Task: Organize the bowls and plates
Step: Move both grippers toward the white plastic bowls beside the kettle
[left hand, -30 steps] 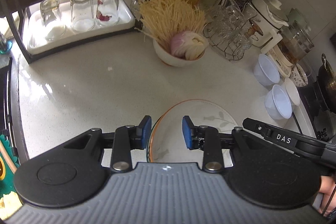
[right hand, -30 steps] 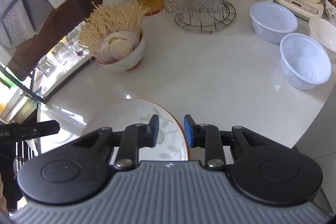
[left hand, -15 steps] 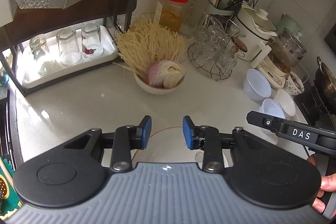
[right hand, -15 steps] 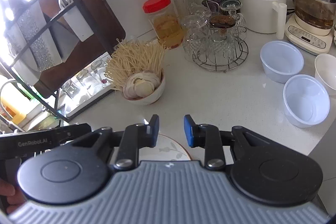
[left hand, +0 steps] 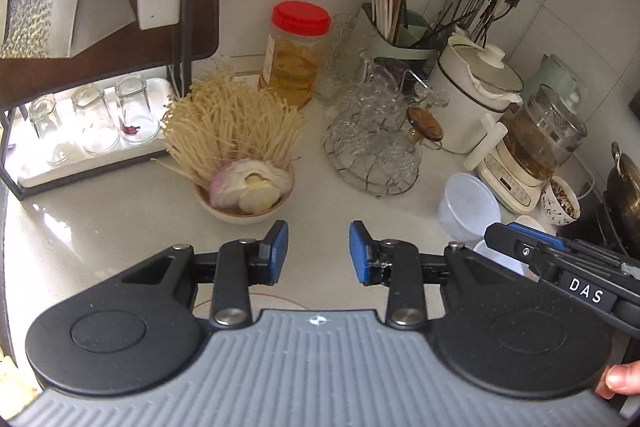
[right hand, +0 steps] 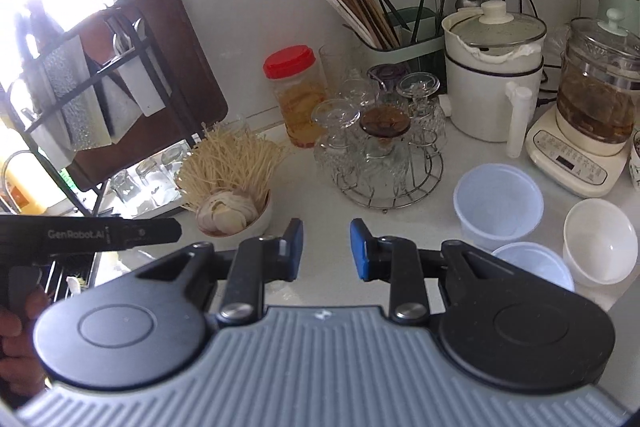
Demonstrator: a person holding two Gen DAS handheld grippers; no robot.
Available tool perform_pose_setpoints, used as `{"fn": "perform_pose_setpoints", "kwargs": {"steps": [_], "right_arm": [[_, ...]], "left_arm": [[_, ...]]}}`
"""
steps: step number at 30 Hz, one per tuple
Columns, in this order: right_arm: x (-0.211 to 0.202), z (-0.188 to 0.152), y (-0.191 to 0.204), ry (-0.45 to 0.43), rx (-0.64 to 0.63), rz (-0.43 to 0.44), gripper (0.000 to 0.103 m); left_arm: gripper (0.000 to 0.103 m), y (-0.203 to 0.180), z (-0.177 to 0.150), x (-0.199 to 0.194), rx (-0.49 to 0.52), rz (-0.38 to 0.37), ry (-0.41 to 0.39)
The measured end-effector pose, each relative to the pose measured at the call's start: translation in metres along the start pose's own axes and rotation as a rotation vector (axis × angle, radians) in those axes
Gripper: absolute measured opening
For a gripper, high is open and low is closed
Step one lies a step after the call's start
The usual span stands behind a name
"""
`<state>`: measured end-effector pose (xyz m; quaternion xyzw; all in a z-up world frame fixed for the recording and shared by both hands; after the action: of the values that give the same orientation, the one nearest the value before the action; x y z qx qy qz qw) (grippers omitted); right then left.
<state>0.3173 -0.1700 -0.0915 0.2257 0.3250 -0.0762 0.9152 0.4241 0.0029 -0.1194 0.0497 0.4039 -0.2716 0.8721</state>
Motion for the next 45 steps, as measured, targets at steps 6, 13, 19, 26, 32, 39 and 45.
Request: {"fn": "perform_pose_setpoints", "kwargs": {"steps": [6,13,19,26,32,39,45], "right_arm": [[-0.01,0.013,-0.035,-0.019,-0.005,-0.013,0.03],[-0.017,0.023,-0.084,-0.024,0.032,-0.032,0.03],[-0.016,0.016,-0.129,0.0,0.063,-0.032,0.044],[-0.016,0.001,-0.173,0.039,0.131,-0.037,0.052],[-0.001,-0.015,-0.208,0.084,0.257,-0.047,0.095],[0.003,-0.033,-0.234,0.13,0.389,-0.019,0.094],[0.006,-0.04,-0.252,0.152,0.507,0.004,0.094]], "left_arm": [[0.041,-0.042,0.005,0.002,0.017,0.01,-0.01],[0.054,-0.087,0.005,0.016,0.009,0.009,0.008],[0.063,-0.131,0.001,0.034,0.025,-0.011,0.001],[0.067,-0.163,-0.018,0.059,0.023,-0.052,0.022],[0.068,-0.18,-0.042,0.084,-0.008,-0.112,0.091],[0.068,-0.189,-0.054,0.111,-0.033,-0.133,0.143],[0.068,-0.2,-0.063,0.121,-0.052,-0.161,0.188]]}}
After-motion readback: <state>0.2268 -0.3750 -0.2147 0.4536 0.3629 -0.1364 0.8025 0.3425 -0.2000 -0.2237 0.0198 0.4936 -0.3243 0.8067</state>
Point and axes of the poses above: each gripper's, at about its wrist camera, not at the fingertips, and x roughly the way its jaws point, y to its left, z to its top, the point moved 10 cm from there along x, roughly the way its jaws point, and after that the axes turned 10 degrees about x, right-handed, at the moved point
